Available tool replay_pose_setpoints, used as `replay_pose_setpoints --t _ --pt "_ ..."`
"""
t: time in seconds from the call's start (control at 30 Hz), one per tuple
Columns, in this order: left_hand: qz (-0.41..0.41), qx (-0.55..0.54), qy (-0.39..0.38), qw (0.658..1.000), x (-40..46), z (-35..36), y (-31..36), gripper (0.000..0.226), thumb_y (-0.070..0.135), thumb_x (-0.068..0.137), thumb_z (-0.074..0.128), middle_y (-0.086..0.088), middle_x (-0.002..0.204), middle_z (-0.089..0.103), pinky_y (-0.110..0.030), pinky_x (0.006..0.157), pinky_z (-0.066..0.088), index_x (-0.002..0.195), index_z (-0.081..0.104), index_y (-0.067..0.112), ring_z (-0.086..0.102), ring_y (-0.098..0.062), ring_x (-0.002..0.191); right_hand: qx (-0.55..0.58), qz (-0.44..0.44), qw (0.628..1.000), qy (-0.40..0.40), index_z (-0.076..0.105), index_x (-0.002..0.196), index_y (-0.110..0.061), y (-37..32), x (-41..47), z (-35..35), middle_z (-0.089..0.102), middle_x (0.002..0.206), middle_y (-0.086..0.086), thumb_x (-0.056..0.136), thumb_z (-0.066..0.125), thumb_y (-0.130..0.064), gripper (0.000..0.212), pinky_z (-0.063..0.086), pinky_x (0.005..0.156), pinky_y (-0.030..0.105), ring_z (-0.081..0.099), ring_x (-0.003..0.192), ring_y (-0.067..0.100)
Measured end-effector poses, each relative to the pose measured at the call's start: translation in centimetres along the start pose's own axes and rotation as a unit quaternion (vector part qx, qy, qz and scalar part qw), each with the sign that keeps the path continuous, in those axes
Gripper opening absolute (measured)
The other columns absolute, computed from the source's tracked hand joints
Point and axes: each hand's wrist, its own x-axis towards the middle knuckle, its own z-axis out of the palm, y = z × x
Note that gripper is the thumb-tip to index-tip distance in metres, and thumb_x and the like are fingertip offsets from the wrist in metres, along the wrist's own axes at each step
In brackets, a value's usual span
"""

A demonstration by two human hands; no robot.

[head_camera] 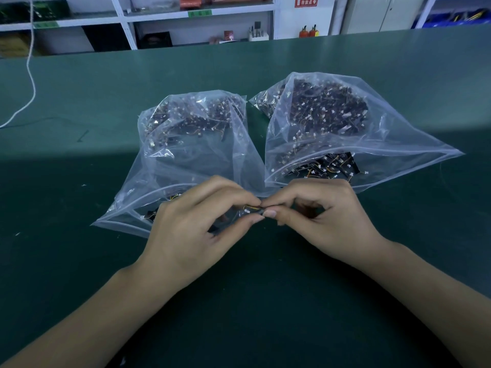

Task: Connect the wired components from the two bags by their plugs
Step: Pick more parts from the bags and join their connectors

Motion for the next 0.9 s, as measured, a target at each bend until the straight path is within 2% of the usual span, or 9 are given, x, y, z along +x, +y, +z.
replay_pose_setpoints --t 0.1,0.2,0.4,0.5,0.67,0.8,0.9 --pt "-0.029 0.003 0.004 1.0 -0.04 -0.1 0.08 0.016 0.03 0.102 0.076 0.01 0.099 0.071 -0.028 0.064 0.057 0.104 0.079 0.015 0.07 -0.009 0.084 0.022 0.011 1.0 0.008 0.082 0.1 -0.015 -0.16 0.03 0.03 0.073 0.075 -0.008 0.092 0.079 -0.018 0.009 0.045 0.052 0.038 0.064 0.061 0.018" --pt "-0.046 0.011 -0.004 0.999 -0.1 -0.1 0.15 0.014 0.032 0.101 0.075 0.014 0.093 0.068 -0.03 0.061 0.056 0.097 0.076 0.018 0.067 -0.009 0.08 0.018 0.022 0.999 0.017 0.082 0.1 -0.013 -0.18 0.02 0.16 0.071 0.073 -0.002 0.092 0.08 -0.019 0.011 0.045 0.052 0.045 0.063 0.058 0.029" --pt "-0.057 0.014 -0.01 0.998 0.01 -0.1 0.16 0.022 0.041 0.104 0.068 0.014 0.092 0.067 -0.033 0.059 0.054 0.1 0.075 0.02 0.066 -0.009 0.077 0.013 0.024 0.999 0.03 0.081 0.099 -0.014 -0.08 0.04 0.17 0.069 0.071 -0.003 0.092 0.081 -0.02 0.009 0.042 0.049 0.045 0.056 0.051 0.029" --pt "-0.055 0.02 -0.016 0.998 -0.01 -0.1 0.02 0.022 0.038 0.103 0.069 0.012 0.091 0.067 -0.034 0.059 0.053 0.098 0.076 0.018 0.065 -0.012 0.073 0.008 0.021 0.999 0.032 0.08 0.099 -0.015 0.05 0.07 0.27 0.068 0.071 -0.005 0.093 0.082 -0.018 0.008 0.041 0.048 0.043 0.054 0.049 0.027" --pt "-0.053 0.013 -0.016 0.998 -0.04 0.01 -0.06 0.013 0.029 0.102 0.072 0.012 0.093 0.067 -0.022 0.064 0.052 0.1 0.076 0.017 0.065 -0.008 0.078 0.013 0.033 0.998 0.046 0.077 0.1 -0.019 0.15 0.02 0.19 0.067 0.07 -0.004 0.094 0.081 -0.019 0.007 0.041 0.048 0.045 0.055 0.049 0.033" --pt "-0.052 0.011 -0.019 0.998 -0.02 -0.02 -0.07 0.009 0.027 0.1 0.076 0.013 0.093 0.066 -0.023 0.063 0.052 0.1 0.076 0.018 0.065 -0.007 0.077 0.017 0.028 0.999 0.04 0.077 0.097 -0.021 -0.07 0.1 0.22 0.068 0.071 -0.006 0.095 0.081 -0.019 0.005 0.043 0.049 0.043 0.059 0.051 0.028" --pt "-0.039 0.011 -0.023 0.999 -0.05 -0.08 -0.08 0.008 0.025 0.1 0.077 0.013 0.093 0.066 -0.027 0.06 0.053 0.098 0.076 0.017 0.064 -0.006 0.076 0.022 0.028 0.999 0.028 0.077 0.098 -0.019 -0.2 0.09 0.24 0.068 0.071 -0.006 0.096 0.079 -0.021 0.004 0.043 0.05 0.045 0.06 0.052 0.031"
